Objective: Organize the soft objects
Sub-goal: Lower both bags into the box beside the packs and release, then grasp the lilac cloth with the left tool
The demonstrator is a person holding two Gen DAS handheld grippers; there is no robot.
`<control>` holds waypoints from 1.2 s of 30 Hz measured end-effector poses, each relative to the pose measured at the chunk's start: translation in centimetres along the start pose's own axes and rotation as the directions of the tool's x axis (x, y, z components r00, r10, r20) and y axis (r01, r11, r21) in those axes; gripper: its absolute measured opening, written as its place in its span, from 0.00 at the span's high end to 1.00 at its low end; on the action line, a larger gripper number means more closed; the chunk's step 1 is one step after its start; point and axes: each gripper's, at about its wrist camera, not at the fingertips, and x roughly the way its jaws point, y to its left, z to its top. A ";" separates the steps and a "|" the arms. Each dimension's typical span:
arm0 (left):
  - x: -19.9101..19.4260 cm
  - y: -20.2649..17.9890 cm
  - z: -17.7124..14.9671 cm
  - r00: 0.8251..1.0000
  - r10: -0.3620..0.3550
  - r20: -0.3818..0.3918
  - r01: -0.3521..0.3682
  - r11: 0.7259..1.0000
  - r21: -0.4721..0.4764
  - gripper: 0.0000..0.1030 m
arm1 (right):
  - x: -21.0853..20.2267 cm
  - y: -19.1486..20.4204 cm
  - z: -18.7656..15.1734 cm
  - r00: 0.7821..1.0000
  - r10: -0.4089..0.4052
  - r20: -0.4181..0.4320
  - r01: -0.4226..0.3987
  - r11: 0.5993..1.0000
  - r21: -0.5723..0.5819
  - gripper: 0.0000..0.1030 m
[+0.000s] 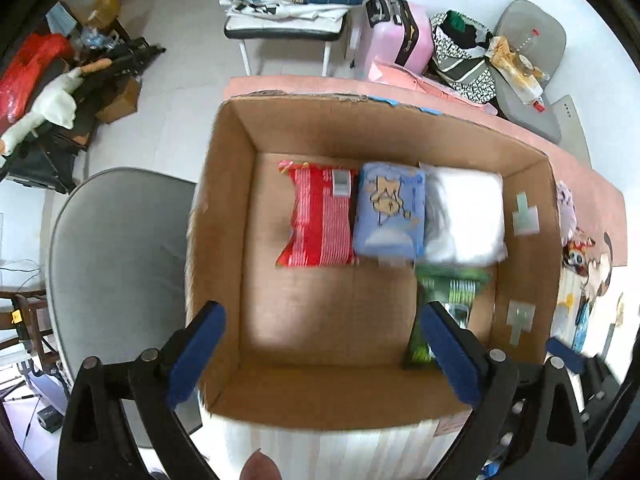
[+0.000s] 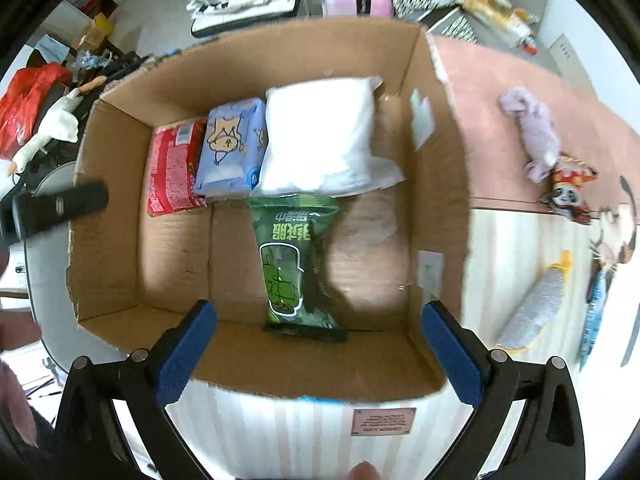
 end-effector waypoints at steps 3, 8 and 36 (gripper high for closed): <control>-1.5 -0.6 -1.9 0.999 0.022 0.042 -0.022 1.000 0.008 0.03 | -2.1 0.1 -0.8 0.998 -0.020 0.057 0.021 1.000 -0.013 0.00; -4.0 -1.8 -4.8 0.994 0.027 0.103 -0.028 1.000 0.010 0.03 | -5.8 0.0 -2.5 0.992 -0.008 0.126 0.011 1.000 -0.030 0.00; -2.5 -27.4 -1.4 0.987 0.110 0.118 -0.146 0.921 0.362 0.03 | 0.8 -26.3 -5.4 0.998 0.070 0.003 -0.061 0.842 0.535 0.03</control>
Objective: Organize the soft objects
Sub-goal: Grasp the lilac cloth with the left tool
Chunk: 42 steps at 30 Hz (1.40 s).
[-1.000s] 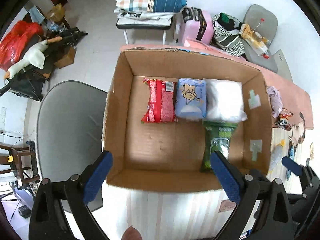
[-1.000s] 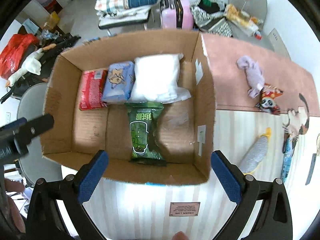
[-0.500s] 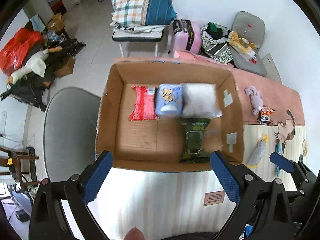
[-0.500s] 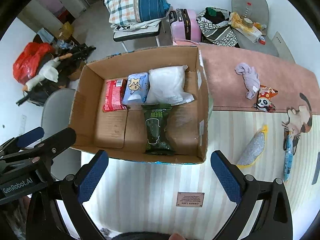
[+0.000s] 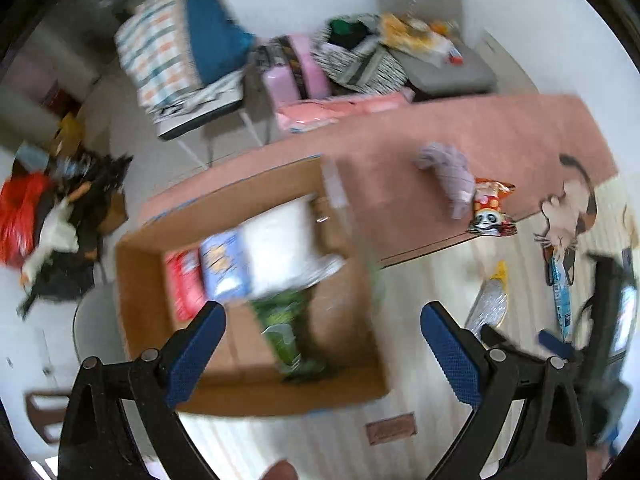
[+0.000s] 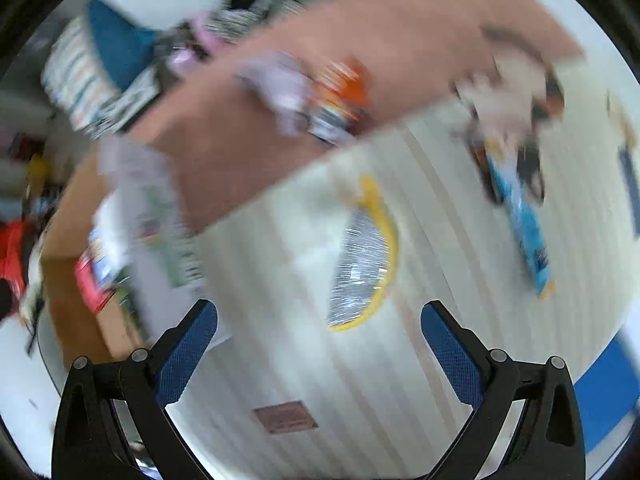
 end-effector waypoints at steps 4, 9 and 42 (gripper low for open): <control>4.7 -4.4 5.2 0.994 -0.024 -0.107 0.031 0.998 0.060 0.03 | 4.1 -2.5 1.3 0.998 0.026 -0.061 -0.022 0.997 0.077 0.11; 10.7 -8.0 10.8 0.963 -0.104 -0.248 0.116 0.993 0.035 0.03 | 6.1 -3.7 2.0 0.993 0.074 -0.093 -0.062 0.990 0.127 0.12; 13.9 -10.9 12.6 0.959 -0.142 -0.247 0.161 0.985 0.059 0.66 | 4.3 -0.9 0.5 0.996 0.056 -0.070 -0.053 0.997 0.052 0.56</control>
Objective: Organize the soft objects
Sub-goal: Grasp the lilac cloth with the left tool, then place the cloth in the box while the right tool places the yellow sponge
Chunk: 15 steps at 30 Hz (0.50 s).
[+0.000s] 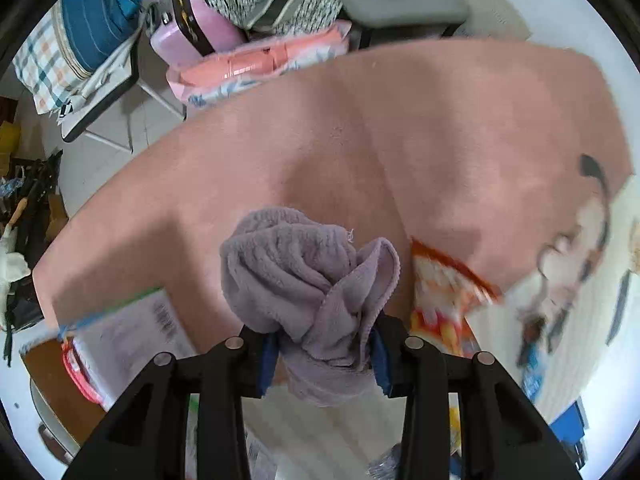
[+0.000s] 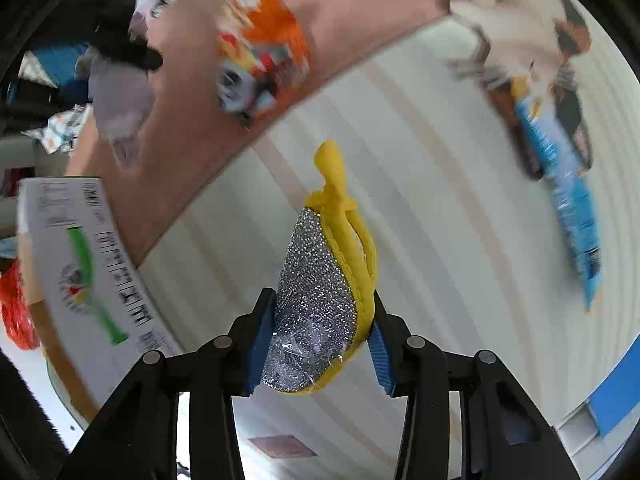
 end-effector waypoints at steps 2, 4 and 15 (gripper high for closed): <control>-2.4 1.1 -1.8 0.999 -0.038 0.030 0.038 0.999 -0.005 0.66 | -1.8 0.5 -0.3 1.000 0.019 0.018 -0.018 0.999 -0.033 0.56; -5.0 2.5 -4.0 0.995 -0.069 0.069 0.070 0.998 -0.011 0.66 | -4.2 1.7 -0.8 0.998 0.045 0.042 -0.041 0.996 -0.085 0.56; -12.5 15.4 -18.5 0.976 -0.111 0.185 0.134 0.985 -0.112 0.66 | -11.2 13.1 -6.5 0.984 0.177 -0.020 -0.168 0.887 -0.431 0.56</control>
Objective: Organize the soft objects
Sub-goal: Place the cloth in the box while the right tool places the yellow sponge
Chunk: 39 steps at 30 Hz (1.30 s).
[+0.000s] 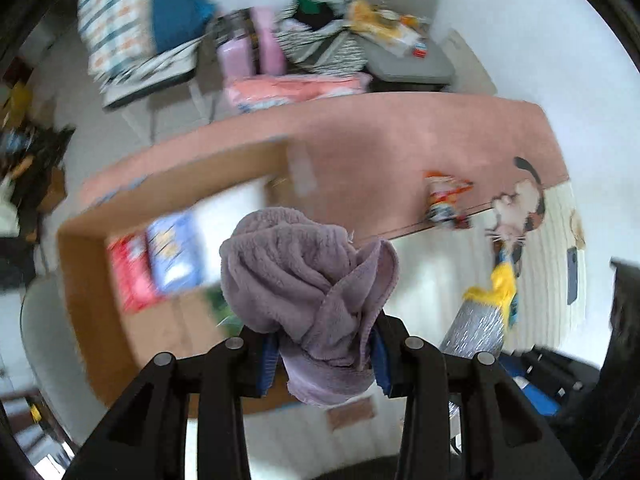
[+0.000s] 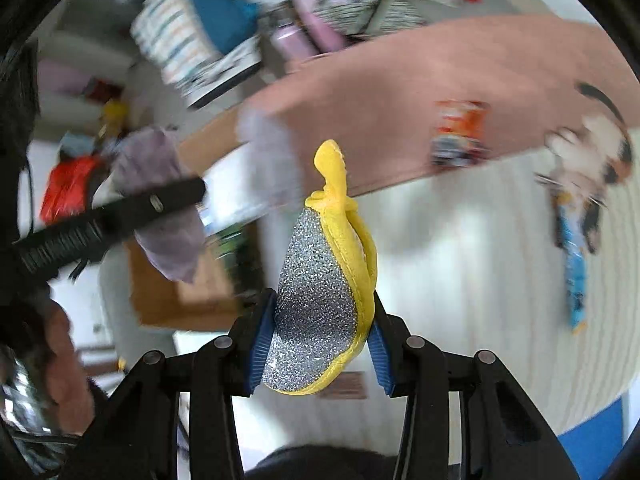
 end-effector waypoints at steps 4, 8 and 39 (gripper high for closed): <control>0.2 7.0 -2.6 0.998 0.053 -0.030 -0.055 0.995 -0.087 0.66 | 2.7 6.5 0.6 0.999 0.020 -0.037 -0.025 0.991 -0.130 0.56; 2.1 13.6 -4.3 0.994 0.066 -0.093 -0.083 0.979 -0.187 0.66 | 6.7 12.2 1.2 0.997 -0.001 -0.081 -0.017 0.974 -0.227 0.56; 9.2 22.2 -6.9 0.958 -0.086 -0.273 -0.010 0.943 -0.332 0.37 | 20.5 18.2 2.6 0.948 -0.183 -0.262 0.096 0.945 -0.311 0.13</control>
